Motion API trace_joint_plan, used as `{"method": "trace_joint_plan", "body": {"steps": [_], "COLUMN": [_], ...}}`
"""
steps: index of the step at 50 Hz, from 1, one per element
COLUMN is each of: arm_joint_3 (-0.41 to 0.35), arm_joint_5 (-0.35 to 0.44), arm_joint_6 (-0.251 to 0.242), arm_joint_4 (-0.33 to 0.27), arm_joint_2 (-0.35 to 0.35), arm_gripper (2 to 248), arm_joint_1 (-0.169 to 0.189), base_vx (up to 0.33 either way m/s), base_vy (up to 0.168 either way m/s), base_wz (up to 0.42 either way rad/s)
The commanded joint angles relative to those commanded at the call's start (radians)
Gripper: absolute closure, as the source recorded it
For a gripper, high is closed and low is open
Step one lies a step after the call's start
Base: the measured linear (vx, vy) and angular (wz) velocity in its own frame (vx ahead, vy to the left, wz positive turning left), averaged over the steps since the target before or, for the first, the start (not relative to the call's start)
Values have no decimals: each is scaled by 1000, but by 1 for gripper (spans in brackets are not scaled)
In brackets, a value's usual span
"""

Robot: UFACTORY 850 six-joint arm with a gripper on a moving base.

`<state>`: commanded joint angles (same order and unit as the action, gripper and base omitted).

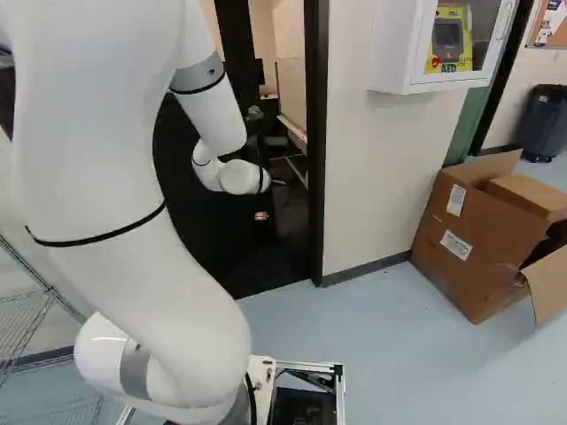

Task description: Open the door and move inside

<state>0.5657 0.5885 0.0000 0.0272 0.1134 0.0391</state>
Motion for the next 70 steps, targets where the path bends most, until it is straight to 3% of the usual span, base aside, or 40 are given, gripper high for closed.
{"method": "trace_joint_plan", "body": {"steps": [47,70], "arm_joint_3": [-8,-8], "arm_joint_5": [0,0], "arm_joint_6": [0,0], "arm_joint_4": [0,0], "arm_joint_2": [-8,-8], "arm_gripper": [3,3], "arm_joint_1": [10,10], "base_vx": [0,8], "base_vy": [0,35], "base_wz": [0,147]}}
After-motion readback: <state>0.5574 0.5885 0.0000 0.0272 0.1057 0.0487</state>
